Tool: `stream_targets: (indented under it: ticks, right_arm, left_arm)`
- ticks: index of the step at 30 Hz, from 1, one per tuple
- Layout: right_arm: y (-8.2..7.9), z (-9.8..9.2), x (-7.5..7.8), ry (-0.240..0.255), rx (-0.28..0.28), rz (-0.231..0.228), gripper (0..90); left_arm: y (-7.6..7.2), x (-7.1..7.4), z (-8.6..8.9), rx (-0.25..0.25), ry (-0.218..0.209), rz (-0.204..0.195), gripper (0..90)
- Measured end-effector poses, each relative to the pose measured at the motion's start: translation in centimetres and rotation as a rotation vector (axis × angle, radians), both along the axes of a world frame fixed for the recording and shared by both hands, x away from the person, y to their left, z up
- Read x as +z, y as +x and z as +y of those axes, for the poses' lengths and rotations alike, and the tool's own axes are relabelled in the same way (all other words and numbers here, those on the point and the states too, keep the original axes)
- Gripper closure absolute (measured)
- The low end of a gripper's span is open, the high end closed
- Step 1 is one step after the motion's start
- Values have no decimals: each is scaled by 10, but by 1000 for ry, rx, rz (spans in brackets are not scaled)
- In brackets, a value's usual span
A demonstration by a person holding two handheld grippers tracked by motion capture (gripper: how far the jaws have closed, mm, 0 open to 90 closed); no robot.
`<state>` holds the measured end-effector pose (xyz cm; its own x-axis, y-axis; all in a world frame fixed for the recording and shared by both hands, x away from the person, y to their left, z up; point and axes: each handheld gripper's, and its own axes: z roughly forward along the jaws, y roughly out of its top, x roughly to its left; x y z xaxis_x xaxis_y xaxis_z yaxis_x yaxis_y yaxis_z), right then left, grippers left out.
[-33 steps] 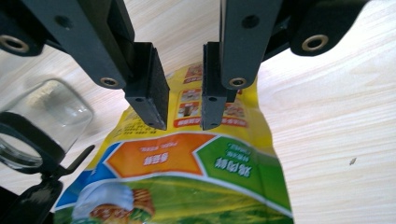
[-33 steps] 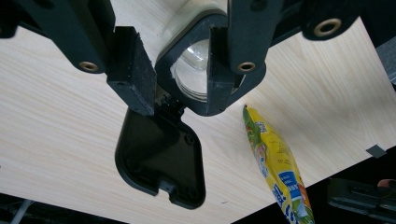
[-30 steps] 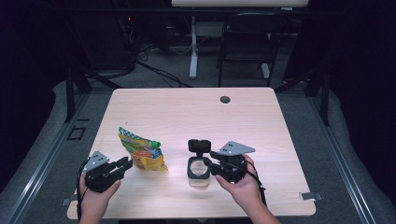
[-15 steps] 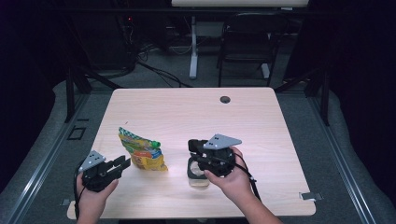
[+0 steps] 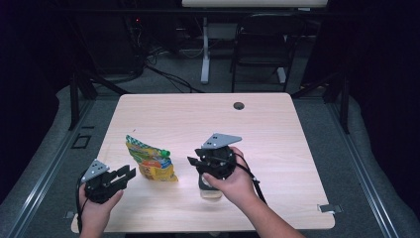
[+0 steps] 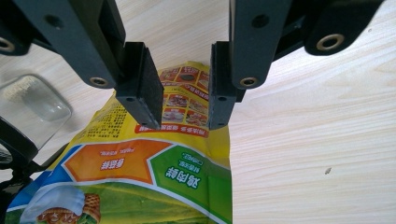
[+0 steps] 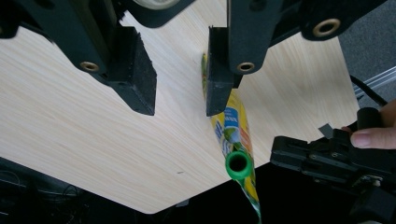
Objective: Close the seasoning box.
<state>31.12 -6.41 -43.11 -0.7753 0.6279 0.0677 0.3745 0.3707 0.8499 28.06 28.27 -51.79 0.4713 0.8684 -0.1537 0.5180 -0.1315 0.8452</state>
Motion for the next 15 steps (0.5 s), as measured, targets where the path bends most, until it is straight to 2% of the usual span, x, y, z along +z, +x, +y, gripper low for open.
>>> stream_targets:
  ticks: [6, 15]
  right_arm:
    - [2, 16, -1, 1, 43, -1, 623]
    - [6, 33, -4, 17, 80, 8, 619]
  left_arm:
    - [0, 1, 2, 5, 16, 0, 648]
    - [-1, 0, 6, 23, 8, -10, 642]
